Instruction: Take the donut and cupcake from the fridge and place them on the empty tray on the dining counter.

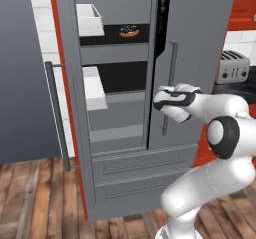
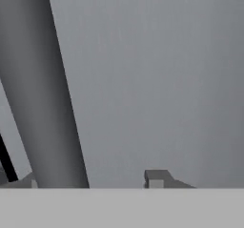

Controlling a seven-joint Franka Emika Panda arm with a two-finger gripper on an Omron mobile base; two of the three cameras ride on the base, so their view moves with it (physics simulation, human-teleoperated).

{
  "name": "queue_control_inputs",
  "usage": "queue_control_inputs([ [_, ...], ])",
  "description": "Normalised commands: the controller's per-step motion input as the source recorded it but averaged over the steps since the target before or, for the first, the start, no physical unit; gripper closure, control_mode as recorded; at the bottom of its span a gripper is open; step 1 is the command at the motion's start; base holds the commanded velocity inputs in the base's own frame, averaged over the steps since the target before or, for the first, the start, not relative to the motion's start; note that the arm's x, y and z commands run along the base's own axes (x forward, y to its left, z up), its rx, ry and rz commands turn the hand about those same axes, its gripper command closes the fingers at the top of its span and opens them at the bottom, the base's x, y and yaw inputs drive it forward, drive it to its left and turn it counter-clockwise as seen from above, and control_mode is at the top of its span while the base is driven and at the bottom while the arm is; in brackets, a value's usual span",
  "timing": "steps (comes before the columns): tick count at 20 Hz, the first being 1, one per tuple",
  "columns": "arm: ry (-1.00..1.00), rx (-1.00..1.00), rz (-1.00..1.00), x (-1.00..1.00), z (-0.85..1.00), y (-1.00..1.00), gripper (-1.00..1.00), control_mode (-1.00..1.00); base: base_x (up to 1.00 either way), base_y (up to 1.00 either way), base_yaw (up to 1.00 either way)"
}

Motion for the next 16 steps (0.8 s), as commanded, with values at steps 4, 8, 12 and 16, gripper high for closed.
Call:
queue_control_inputs([
  [4,0.18,0.24,-0.37,-0.2,0.0,-1.0,1.0,-1.0,0.0,0.0,0.0],
  [8,0.26,0.31,-0.33,-0.42,0.2,-1.0,1.0,-1.0,0.0,0.0,0.0],
  [12,0.28,0.41,-0.2,-0.88,0.57,-1.0,1.0,-1.0,0.0,0.0,0.0],
  [16,0.23,0.45,-0.14,-1.0,0.7,-1.0,1.0,-1.0,0.0,0.0,0.0],
])
